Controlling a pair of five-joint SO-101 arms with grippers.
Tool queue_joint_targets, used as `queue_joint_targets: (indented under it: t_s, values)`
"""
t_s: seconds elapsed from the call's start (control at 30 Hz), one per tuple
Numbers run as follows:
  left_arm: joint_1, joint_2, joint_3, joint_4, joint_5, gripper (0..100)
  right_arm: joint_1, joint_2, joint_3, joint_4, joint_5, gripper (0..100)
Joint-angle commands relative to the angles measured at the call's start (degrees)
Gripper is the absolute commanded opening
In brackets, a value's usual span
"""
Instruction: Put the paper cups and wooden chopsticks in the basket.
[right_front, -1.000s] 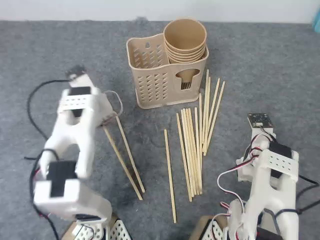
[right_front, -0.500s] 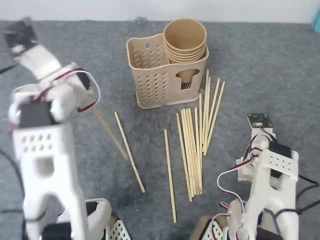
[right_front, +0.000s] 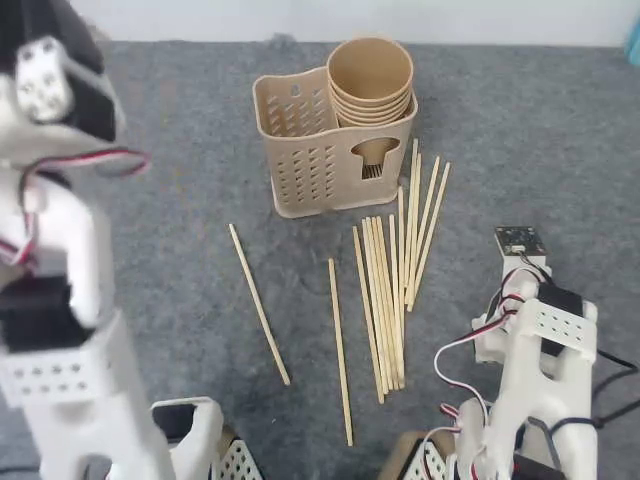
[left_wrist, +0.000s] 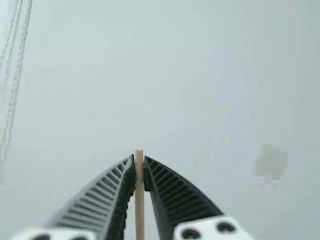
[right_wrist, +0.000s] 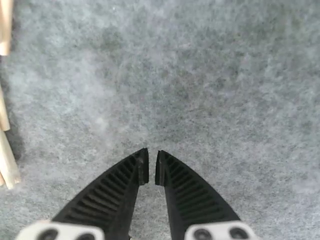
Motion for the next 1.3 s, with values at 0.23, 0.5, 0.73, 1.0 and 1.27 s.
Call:
queue_joint_targets:
  t_s: [0.23,0.5,0.73,1.0,1.27]
  values:
    - [16.9,11.3,-1.8,-13.9,-1.0,1,0.4,-0.7,-0.2,0.0,0.4,4.7]
    - [17.1,20.4,-1.6,-8.8,-0.9,1,0.5,-0.7,-0.2,0.0,0.4,4.7]
    - [17.6,25.6,-2.0,-4.1,-1.1,1,0.5,-0.7,-0.2,-0.7,0.4,4.7]
    - [16.3,19.2,-2.0,0.5,-2.7,21,0.5,-0.7,-0.2,-0.7,0.4,4.7]
    - [14.9,7.3,-1.6,28.9,-1.8,22,0.5,-0.7,-0.2,-0.6,0.4,4.7]
